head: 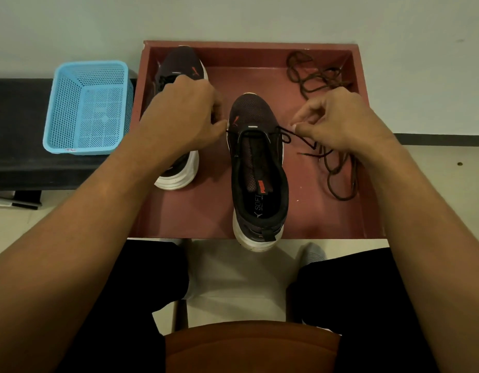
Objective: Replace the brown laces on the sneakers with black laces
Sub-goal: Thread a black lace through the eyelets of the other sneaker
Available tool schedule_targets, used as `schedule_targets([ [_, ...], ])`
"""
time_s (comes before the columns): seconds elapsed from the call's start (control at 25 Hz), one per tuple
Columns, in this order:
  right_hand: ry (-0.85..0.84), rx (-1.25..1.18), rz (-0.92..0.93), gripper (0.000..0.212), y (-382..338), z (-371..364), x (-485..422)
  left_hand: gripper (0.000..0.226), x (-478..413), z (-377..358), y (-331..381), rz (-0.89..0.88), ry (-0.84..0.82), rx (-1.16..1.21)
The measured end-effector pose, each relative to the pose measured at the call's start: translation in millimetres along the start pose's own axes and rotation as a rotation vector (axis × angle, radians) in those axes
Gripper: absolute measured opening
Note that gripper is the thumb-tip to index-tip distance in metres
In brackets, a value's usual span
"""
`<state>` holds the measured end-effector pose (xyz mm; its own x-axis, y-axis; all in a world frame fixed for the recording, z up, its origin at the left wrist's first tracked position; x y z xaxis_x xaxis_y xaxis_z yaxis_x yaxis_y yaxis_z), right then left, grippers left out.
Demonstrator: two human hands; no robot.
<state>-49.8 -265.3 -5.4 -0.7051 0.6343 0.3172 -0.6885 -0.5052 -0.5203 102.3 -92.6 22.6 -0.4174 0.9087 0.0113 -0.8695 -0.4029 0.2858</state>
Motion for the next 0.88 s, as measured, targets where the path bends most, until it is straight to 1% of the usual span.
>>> schedule_targets([
  [0.04, 0.002, -0.042, -0.017, 0.002, 3.9, 2.9, -0.7, 0.018, 1.2, 2.9, -0.2, 0.000, 0.011, -0.014],
  [0.12, 0.017, -0.170, -0.018, 0.006, 6.9, 9.3, -1.4, 0.020, 1.8, 6.6, 1.5, -0.011, 0.016, -0.040],
  [0.2, 0.036, -0.378, 0.002, 0.007, 3.4, 16.8, -0.2, 0.022, -1.0, 10.7, 8.8, -0.054, 0.047, 0.013],
  [0.28, 0.025, -0.652, 0.022, 0.010, -4.8, 21.0, 2.1, 0.021, -2.1, 14.6, 23.8, -0.079, 0.069, 0.216],
  [0.36, 0.026, -0.817, 0.053, 0.014, -16.2, 22.7, 5.6, 0.027, -2.3, 15.0, 47.9, -0.139, 0.071, 0.427],
  [0.44, 0.055, -0.869, 0.090, 0.015, -28.0, 22.8, 10.9, 0.040, -1.8, 9.8, 71.8, -0.214, 0.035, 0.597],
  [0.48, 0.078, -0.875, 0.101, 0.016, -32.4, 23.0, 13.7, 0.042, -1.5, 5.8, 79.9, -0.229, 0.007, 0.683],
  [0.56, 0.117, -0.874, 0.116, 0.016, -37.6, 23.8, 17.3, 0.038, -2.0, -2.2, 84.4, -0.191, -0.035, 0.815],
  [0.64, 0.108, -0.871, 0.135, 0.014, -39.5, 23.1, 17.3, 0.028, -2.4, -5.5, 79.7, -0.130, -0.039, 0.881],
  [0.76, 0.006, -0.868, 0.190, 0.018, -38.0, 20.5, 14.3, 0.022, -3.9, 0.0, 59.0, -0.073, 0.026, 0.942],
  [0.84, -0.066, -0.844, 0.195, 0.023, -31.5, 18.1, 11.1, 0.019, -5.9, 7.5, 32.2, 0.011, 0.127, 0.970],
  [0.88, -0.092, -0.825, 0.180, 0.022, -25.9, 17.2, 8.9, 0.016, -6.1, 10.2, 18.0, 0.065, 0.180, 0.995],
])
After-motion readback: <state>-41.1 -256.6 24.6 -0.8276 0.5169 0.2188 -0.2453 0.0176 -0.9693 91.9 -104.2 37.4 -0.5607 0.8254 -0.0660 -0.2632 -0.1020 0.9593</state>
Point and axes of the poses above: each hand's wrist, its own x-axis away from the middle knuckle, its own z-axis out of the back of the hand, y = z × x, the point moved 9 cm from there along -x, towards the middle knuckle, and after that the axes turned 7 degrees about -z, right-handed, at the moved point
